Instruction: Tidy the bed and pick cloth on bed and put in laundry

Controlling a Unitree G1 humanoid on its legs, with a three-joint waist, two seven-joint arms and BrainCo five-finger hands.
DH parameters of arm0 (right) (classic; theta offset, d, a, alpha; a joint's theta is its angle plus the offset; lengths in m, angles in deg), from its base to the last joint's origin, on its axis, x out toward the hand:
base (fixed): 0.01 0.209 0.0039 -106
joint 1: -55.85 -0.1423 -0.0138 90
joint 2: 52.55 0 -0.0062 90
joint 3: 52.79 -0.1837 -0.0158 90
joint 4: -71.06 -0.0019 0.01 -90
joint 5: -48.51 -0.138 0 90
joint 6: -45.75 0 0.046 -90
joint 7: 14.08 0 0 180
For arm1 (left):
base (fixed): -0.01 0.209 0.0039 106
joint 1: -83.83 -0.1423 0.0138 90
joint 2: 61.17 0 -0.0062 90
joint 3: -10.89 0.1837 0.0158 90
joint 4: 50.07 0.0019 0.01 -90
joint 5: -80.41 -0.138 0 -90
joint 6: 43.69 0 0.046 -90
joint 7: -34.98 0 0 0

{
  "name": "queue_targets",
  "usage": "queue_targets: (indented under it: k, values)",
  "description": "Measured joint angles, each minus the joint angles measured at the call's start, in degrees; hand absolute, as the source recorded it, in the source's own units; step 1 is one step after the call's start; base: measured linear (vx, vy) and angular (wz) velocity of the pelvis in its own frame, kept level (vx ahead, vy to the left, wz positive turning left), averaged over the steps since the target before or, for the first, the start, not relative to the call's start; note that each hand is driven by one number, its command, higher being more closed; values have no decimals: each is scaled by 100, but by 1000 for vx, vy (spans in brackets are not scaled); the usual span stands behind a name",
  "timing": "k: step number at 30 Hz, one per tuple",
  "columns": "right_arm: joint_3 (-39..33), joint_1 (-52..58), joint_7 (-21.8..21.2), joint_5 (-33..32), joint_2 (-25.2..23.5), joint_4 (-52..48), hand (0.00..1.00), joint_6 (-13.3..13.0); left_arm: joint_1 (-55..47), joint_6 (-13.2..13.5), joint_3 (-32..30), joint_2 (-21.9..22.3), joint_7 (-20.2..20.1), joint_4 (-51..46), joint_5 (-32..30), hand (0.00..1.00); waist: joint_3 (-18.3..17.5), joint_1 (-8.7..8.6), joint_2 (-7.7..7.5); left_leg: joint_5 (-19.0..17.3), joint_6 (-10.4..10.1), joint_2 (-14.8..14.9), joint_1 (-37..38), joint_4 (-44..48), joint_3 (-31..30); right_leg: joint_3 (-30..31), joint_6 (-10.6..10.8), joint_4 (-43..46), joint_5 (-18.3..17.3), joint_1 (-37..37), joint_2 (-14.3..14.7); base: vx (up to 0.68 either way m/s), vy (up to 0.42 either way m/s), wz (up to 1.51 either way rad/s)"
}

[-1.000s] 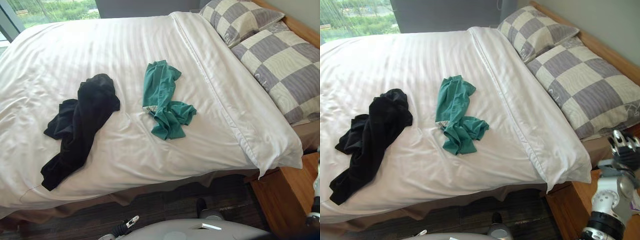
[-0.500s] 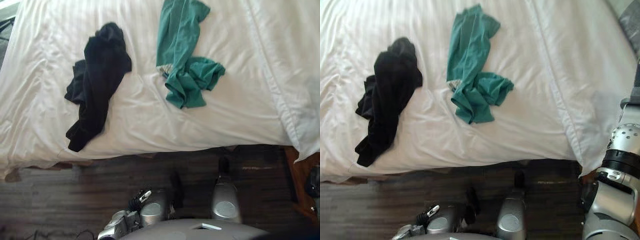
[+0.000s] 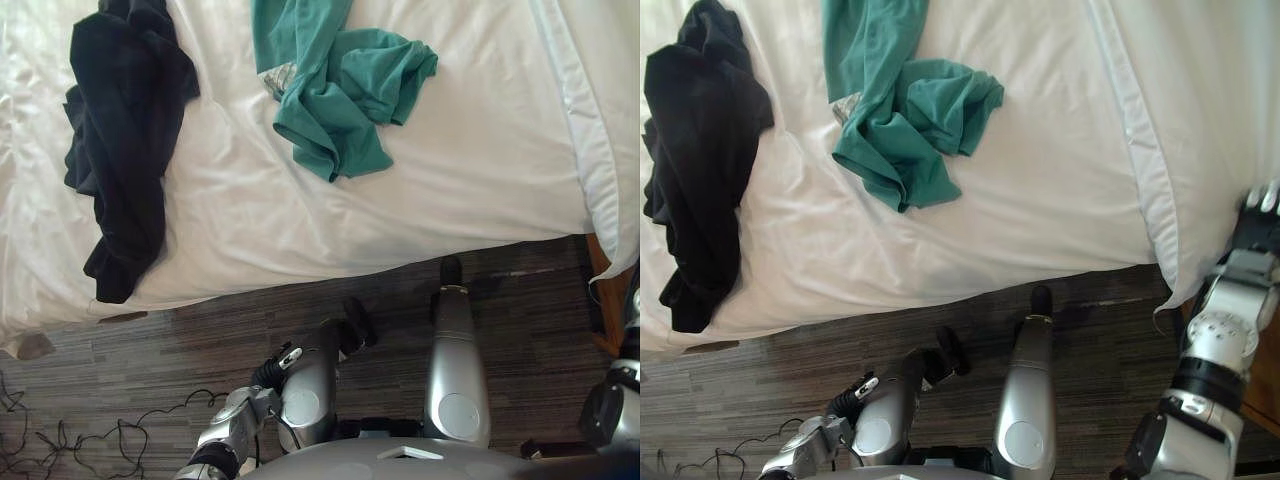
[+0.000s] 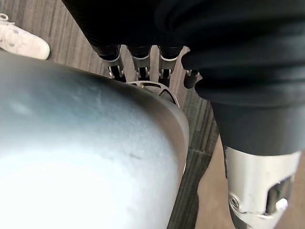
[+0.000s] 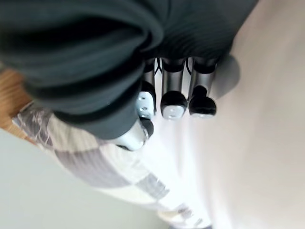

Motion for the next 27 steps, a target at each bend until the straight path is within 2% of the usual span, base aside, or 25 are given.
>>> queue_targets:
  k: [2,3,5,7,8,9,11,14,15,17,21,24,26,27]
  values:
    - [270,667,2,302,-567,554,100,66,-31,-105,-44,-2,111,-14,1,0,-4,5,-39,-22,-16,83,234,-132,124,-3,-17,-160,27,212,85,-10,-17,-25]
    - [397,1063,-5,541,-955,732,0,156,-60,-166,-157,39,161,-16,-5,0,-2,9,-48,-21,-18,102,376,-235,179,-7,-21,-266,51,343,123,3,-21,-24]
    - [475,1723,-80,924,-1469,827,0,312,-155,-266,-288,102,301,-79,-14,0,-12,-57,-55,-3,-51,154,644,-410,254,-31,-24,-531,152,646,205,32,-8,-20]
    - [499,2133,-113,1239,-1678,830,0,315,-234,-345,-397,125,414,-102,-17,0,-95,-60,-93,34,-95,181,805,-549,293,-77,-9,-755,241,886,239,65,16,-11]
    - [558,2422,-109,1494,-1805,867,0,305,-369,-391,-419,92,501,-91,-25,0,-369,-79,-207,116,-138,159,888,-713,296,-140,-12,-892,284,959,230,117,21,3]
    - [602,2548,-105,1683,-1849,908,0,270,-439,-407,-446,73,530,-73,-25,0,-498,-75,-281,184,-185,146,950,-820,301,-178,-9,-987,323,1035,230,156,6,18]
    - [695,2695,203,2530,-1928,1364,0,76,-657,-457,-457,14,696,-34,-112,0,-1012,-46,-524,505,-303,51,1289,-1402,224,-402,1,-1588,540,1502,237,145,-16,25]
    - [876,2654,522,3249,-1953,1877,0,-10,-743,-518,-422,-23,822,137,-263,0,-1455,47,-655,895,-347,-104,1686,-2151,-25,-737,20,-2406,848,2145,236,106,-5,40]
    - [889,2653,550,3373,-1981,1944,0,-12,-727,-526,-393,-28,850,176,-262,0,-1518,81,-664,945,-356,-120,1739,-2241,-54,-803,22,-2500,873,2235,229,64,-1,47]
    - [1178,2606,638,4040,-2014,2218,0,25,-699,-562,-224,-50,955,284,-266,0,-1727,94,-639,1057,-359,-139,1871,-2389,-378,-1064,-3,-2553,853,2529,231,35,-16,57]
    - [1490,2515,600,4495,-2032,2279,0,76,-590,-614,19,-117,1081,392,-241,0,-1819,117,-639,1115,-274,-142,1986,-2493,-698,-1316,-51,-2461,700,2748,231,-41,-25,44]
    - [1675,2223,514,4704,-2002,2616,0,145,-618,-616,26,-125,1147,459,-218,0,-1898,211,-671,1278,-249,-144,2128,-2709,-788,-1419,-97,-2440,651,2837,279,-65,-27,14]
    - [1762,2127,449,4705,-1954,2743,0,228,-623,-545,14,-117,1164,458,-199,0,-1889,261,-676,1129,-240,-101,2060,-2417,-801,-1420,-67,-2354,540,2895,263,-101,-20,7]
    - [1797,2096,450,4708,-1934,2807,0,295,-637,-445,10,-113,1158,457,-206,0,-1885,258,-677,880,-249,3,1910,-1932,-826,-1434,-65,-2257,455,2950,245,-125,14,13]
